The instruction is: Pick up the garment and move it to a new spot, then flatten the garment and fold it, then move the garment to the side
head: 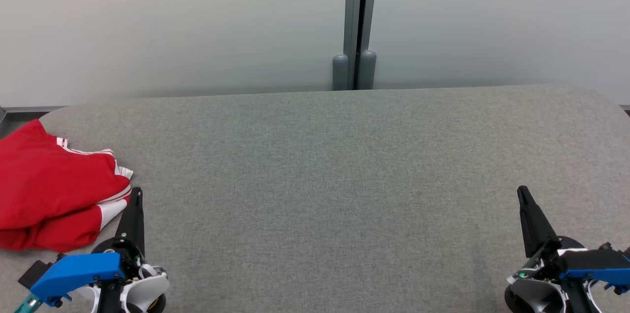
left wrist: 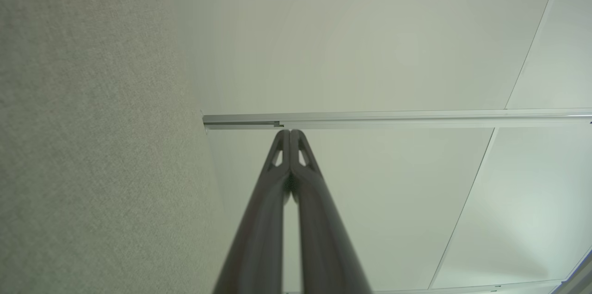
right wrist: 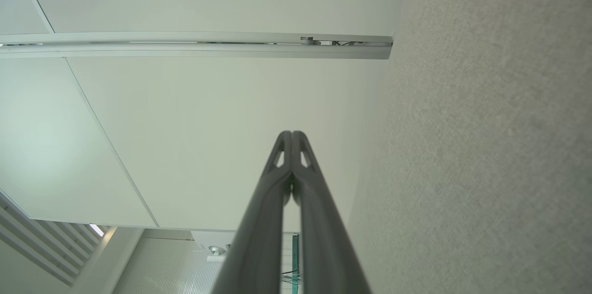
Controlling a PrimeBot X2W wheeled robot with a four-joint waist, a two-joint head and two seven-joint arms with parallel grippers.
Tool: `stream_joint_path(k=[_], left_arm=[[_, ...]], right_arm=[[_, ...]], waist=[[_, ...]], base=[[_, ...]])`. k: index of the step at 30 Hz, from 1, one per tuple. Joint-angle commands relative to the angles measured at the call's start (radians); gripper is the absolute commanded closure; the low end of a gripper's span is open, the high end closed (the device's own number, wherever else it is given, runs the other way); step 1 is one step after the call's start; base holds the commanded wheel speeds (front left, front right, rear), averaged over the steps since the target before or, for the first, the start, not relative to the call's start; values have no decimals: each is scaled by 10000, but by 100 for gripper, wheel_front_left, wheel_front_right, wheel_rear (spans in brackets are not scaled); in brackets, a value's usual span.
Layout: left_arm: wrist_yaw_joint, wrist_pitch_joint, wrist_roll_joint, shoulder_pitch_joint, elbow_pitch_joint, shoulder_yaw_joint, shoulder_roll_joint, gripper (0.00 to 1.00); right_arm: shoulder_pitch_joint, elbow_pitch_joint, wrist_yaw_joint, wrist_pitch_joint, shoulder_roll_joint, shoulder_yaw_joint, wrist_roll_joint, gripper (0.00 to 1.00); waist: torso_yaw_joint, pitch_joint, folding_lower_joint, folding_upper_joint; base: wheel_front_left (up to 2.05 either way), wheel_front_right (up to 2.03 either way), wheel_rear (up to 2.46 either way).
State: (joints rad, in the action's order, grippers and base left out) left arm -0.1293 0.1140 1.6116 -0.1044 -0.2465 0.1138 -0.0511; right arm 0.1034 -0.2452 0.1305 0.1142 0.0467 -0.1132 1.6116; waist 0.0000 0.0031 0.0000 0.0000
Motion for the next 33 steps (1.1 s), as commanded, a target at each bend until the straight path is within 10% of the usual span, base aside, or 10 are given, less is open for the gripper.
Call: stream_joint_path(k=[1,17,18,33], left_arm=[[-39,32,29,-107,45,4,20,100],[-39,32,29,-108,45,4,20,100],[2,-2,0,5,-21,0,0,0],[0,-629,-1131,93,-309,-36,20,0]], right_arm=[[112,35,4,26,72,-19,29,100],[113,35,4,26,72,-19,29,100],[-6,-15,0,0,-6,4,0,0],[-145,-264,-2,-628,-47,348,-1089,0]], waist=[[0,0,0,0],[0,0,0,0],[0,0,0,0],[4,30,0,0]], base=[[0,0,0],[0,0,0],[0,0,0],[0,0,0]])
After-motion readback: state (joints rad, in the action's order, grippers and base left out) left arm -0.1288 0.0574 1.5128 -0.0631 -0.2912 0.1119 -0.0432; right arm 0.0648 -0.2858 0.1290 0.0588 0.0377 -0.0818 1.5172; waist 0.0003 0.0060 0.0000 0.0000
